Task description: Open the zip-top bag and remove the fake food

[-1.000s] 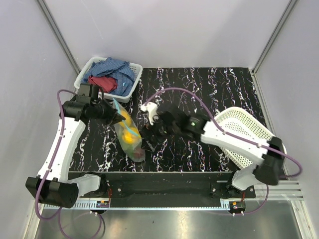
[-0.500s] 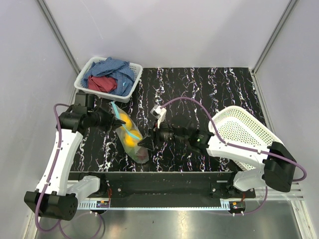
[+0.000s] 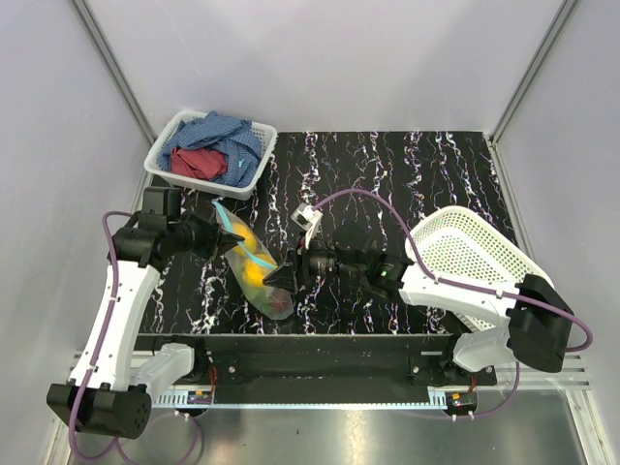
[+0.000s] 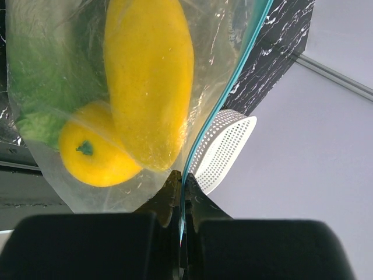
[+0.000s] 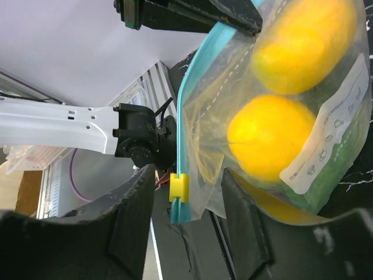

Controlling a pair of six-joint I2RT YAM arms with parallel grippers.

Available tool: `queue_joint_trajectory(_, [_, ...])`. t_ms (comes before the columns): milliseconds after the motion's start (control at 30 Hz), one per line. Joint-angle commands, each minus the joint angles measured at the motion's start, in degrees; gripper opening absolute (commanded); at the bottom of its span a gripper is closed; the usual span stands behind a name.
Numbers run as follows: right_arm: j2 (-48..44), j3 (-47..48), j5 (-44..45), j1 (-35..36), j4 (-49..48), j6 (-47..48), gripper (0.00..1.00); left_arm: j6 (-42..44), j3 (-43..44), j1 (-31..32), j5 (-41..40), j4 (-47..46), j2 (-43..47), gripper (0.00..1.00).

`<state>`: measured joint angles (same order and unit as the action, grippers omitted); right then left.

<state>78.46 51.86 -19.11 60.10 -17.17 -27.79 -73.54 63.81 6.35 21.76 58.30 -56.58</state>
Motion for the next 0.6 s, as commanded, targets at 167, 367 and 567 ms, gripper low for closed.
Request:
queue_joint_trajectory(167, [-0.8,-3.0,-0.7,0.4,-5.4,-2.4,0.48,-1.4,-0.3,-1.3,4.4,-3.6,2.0,0.00])
queue_joint_trajectory(367, [-0.3,-3.3,-0.7,0.4,-6.5,-3.4,0.32,-1.2,-0.8,-1.5,4.7,-3.8,2.5,0.00])
queue_joint_trajectory(567, [-0.7,-3.3,0.7,0.5,-6.7,-4.5,0.10,-0.6,-1.5,-1.8,5.5,-3.8,3.1,0.00])
